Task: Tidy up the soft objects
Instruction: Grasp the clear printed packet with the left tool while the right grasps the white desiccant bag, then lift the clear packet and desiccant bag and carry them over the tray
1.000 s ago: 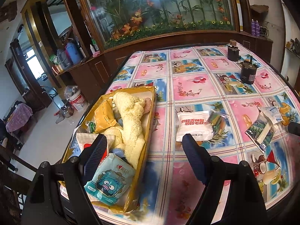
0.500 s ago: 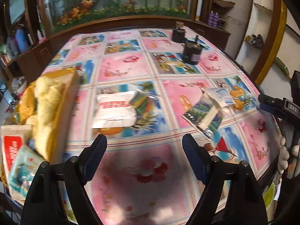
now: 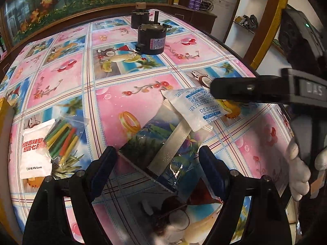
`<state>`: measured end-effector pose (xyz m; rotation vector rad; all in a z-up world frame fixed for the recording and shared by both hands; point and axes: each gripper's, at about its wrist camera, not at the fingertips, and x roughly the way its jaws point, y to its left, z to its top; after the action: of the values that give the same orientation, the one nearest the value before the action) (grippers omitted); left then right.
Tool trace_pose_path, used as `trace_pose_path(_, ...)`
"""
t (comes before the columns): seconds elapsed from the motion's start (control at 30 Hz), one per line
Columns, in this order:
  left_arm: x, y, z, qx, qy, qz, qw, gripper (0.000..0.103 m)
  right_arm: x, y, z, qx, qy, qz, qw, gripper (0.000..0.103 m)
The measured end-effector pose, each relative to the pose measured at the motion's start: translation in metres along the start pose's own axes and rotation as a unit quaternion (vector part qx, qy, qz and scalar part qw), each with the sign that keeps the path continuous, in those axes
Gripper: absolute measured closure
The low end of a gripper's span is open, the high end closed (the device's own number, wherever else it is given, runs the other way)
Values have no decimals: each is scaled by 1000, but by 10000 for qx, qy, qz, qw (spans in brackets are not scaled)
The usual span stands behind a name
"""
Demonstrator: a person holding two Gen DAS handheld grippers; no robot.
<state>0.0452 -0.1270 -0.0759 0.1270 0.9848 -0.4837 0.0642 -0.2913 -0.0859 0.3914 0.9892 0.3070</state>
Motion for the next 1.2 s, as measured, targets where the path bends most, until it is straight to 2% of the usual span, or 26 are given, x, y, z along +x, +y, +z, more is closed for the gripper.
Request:
trace_pose_path(0.07,0,0,-1,76,37,7,10000,21,17,13,4,-219,207,-90,9995,10)
trace_pose_path(0.13,4,-1,-1,183,95,10,9998,21,28,25,2,-548,330,-261,9976,20)
trace_pose_path(0.17,6,-3,0,248,105,47,9996,21,27,29,0,-702,284,-403,9963,44)
trace_pose_path(0.2,7,-5,1,330,91,108,9994,21,28,30,-2,-751,324,-481,9955,54)
trace_pose_path(0.3,14,-12,6,586,50,97,9982,20,19,20,-5,-655,252,-526,9961,54)
trace_pose_path(0.43,26,-23,15,984,-16,130,9951,15,3,0,-14,-517,195,-554,9969,54)
trace_pose_path(0.67,35,-42,28,1422,147,-211,9895,11,-18,-25,-23,-252,94,-457,9986,54)
trace_pose_path(0.83,16,-53,23,1919,-96,-219,9811,11,-34,-39,-26,-137,-18,-385,9992,54)
trace_pose_path(0.97,32,-62,26,2266,90,-99,9739,10,-44,-45,-25,-41,-156,-372,9992,54)
trace_pose_path(1.07,41,-66,34,2317,90,-254,9724,4,-46,-49,-26,22,-146,-354,9993,54)
trace_pose_path(1.2,52,-64,39,1915,324,-579,9792,2,-43,-50,-29,69,-91,-290,9995,54)
